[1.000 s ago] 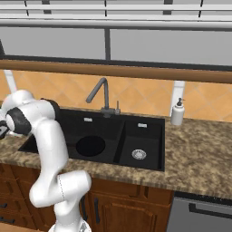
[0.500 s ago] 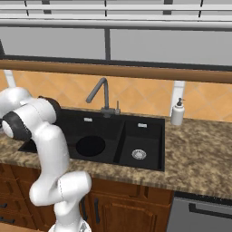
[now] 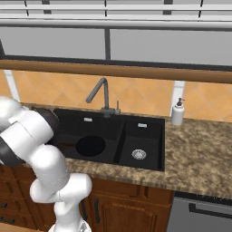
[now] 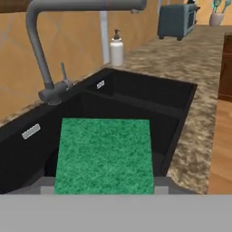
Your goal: Pick the pan and sponge and place them into the sink. Then turn on the water.
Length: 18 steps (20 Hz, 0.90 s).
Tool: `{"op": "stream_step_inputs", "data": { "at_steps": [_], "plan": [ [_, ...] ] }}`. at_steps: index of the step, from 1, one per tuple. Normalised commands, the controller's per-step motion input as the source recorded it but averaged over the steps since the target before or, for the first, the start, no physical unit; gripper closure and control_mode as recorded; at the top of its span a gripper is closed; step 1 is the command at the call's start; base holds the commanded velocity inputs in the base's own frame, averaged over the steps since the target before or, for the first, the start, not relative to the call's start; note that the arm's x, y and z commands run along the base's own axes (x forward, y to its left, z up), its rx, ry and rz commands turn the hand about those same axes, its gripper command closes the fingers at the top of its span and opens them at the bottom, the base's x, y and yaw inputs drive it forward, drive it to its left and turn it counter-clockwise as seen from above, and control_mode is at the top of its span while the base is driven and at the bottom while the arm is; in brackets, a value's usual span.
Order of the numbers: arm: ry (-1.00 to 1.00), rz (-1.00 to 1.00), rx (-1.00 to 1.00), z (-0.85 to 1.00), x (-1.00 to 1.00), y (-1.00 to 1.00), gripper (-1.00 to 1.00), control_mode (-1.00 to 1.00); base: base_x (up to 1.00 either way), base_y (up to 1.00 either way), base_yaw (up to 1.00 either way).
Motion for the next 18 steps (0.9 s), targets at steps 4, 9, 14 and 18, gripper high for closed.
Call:
{"op": "stream_step_inputs", "data": {
  "at_steps": [4,9,14,18],
  "plan": [
    [-0.34,-0.24,0.11,0.0,-1.0,-0.72,1.0,-1.0,0.0,0.0,0.0],
    [-0.19,-0.25,0.24,0.0,-0.71,-0.62,1.0,-1.0,0.0,0.0,0.0],
    [0.0,-0.16,0.23,-0.05,0.01,-0.29,1.0,-1.0,0.0,0.0,0.0],
    [0.0,-0.12,0.0,-0.25,0.42,-0.02,1.0,-1.0,0.0,0.0,0.0]
  ]
}}
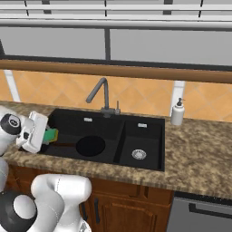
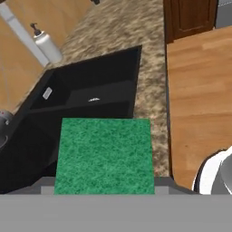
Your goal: Pick the pan and sponge and place them into the sink. Then turn on the water.
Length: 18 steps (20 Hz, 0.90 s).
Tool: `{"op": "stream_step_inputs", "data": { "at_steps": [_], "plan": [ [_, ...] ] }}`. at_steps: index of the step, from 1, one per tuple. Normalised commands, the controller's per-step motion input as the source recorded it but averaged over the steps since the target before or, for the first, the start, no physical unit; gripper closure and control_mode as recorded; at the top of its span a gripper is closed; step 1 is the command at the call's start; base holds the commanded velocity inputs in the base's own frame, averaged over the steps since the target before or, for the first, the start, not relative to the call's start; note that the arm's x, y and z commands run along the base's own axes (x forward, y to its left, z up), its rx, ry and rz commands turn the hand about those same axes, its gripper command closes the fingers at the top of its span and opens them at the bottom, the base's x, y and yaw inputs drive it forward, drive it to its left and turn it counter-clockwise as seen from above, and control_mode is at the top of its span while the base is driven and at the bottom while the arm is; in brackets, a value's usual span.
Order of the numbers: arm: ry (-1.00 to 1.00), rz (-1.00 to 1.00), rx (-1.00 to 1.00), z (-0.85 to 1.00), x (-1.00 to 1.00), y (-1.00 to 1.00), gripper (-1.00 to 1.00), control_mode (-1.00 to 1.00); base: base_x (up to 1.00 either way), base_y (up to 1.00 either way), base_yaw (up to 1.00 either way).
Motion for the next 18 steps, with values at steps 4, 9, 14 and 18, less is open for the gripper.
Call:
{"op": "stream_step_inputs", "data": {
  "at_steps": [4,9,14,18],
  "plan": [
    [0.01,-0.04,0.0,-0.28,0.7,0.0,1.0,-1.0,0.0,0.0,0.0],
    [0.09,-0.04,0.04,-0.18,0.73,0.0,1.0,-1.0,0.0,0.0,0.0],
    [0.13,-0.06,0.04,-0.22,0.7,0.04,1.0,-1.0,0.0,0.0,0.0],
    [0.12,-0.05,0.01,-0.26,0.64,0.17,1.0,-1.0,0.0,0.0,0.0]
  ]
}}
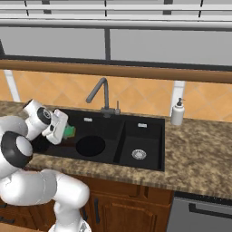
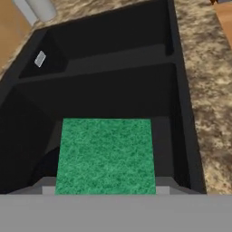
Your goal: Pick the pan and sponge and place them into the sink. Then turn on the water.
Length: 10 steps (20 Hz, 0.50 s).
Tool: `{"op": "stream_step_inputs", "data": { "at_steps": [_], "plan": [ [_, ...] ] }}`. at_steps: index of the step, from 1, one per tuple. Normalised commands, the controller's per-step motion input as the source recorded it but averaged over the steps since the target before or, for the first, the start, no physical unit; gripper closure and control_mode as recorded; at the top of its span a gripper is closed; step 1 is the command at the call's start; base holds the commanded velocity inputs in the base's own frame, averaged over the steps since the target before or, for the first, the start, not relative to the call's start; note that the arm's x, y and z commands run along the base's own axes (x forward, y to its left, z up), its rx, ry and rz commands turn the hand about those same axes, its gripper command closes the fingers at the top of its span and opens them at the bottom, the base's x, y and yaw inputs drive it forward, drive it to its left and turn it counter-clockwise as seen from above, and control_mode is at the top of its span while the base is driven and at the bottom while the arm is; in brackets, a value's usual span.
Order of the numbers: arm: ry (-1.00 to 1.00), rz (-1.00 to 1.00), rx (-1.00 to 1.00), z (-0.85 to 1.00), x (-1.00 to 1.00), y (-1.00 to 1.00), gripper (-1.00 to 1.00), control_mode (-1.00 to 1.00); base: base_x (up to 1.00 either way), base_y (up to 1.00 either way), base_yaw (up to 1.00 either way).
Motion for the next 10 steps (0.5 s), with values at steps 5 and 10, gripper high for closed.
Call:
{"op": "stream_step_inputs", "data": {
  "at_steps": [5,10],
  "plan": [
    [0.07,-0.01,0.0,-0.32,0.52,0.2,1.0,-1.0,0.0,0.0,0.0],
    [0.11,0.0,0.0,-0.46,0.44,0.0,1.0,-1.0,0.0,0.0,0.0]
  ]
}}
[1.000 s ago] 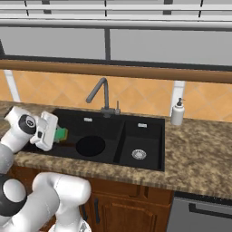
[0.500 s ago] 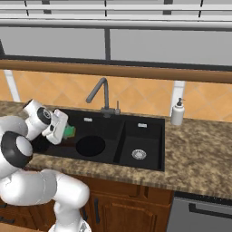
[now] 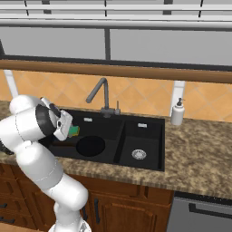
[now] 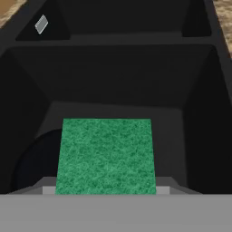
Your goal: Pick the pan and sponge and place them into the sink. Then turn on the water.
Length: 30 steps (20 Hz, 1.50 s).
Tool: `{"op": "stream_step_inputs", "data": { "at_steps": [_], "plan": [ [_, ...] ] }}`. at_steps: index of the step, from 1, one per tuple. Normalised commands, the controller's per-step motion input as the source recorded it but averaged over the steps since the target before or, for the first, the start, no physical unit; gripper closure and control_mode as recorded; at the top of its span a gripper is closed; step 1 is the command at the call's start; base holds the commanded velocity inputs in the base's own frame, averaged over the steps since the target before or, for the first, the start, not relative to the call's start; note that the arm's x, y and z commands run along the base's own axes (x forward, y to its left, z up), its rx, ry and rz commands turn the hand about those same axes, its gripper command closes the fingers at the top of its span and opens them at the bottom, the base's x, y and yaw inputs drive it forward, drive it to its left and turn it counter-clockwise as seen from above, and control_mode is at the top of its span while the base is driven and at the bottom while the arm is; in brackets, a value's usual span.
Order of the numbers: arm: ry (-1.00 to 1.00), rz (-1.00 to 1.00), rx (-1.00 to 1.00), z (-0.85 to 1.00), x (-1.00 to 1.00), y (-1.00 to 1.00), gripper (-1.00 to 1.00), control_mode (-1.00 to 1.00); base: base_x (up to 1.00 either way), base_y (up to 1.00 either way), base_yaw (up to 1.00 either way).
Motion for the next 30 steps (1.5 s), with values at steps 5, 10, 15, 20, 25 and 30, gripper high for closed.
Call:
{"op": "stream_step_inputs", "data": {
  "at_steps": [5,10,15,20,25,30],
  "plan": [
    [0.06,0.0,0.0,-0.56,0.3,0.05,1.0,-1.0,0.0,0.0,0.0],
    [0.01,0.0,-0.05,-0.57,0.12,0.2,1.0,-1.0,0.0,0.0,0.0],
    [0.0,0.0,-0.09,-0.62,0.0,0.23,1.0,-1.0,0.0,0.0,0.0],
    [0.0,0.0,-0.1,-0.6,0.0,0.16,1.0,-1.0,0.0,0.0,0.0],
    [-0.03,0.0,-0.13,-0.6,0.0,0.25,1.0,-1.0,0.0,0.0,0.0],
    [-0.05,0.0,-0.15,-0.57,0.0,0.31,1.0,-1.0,0.0,0.0,0.0]
  ]
}}
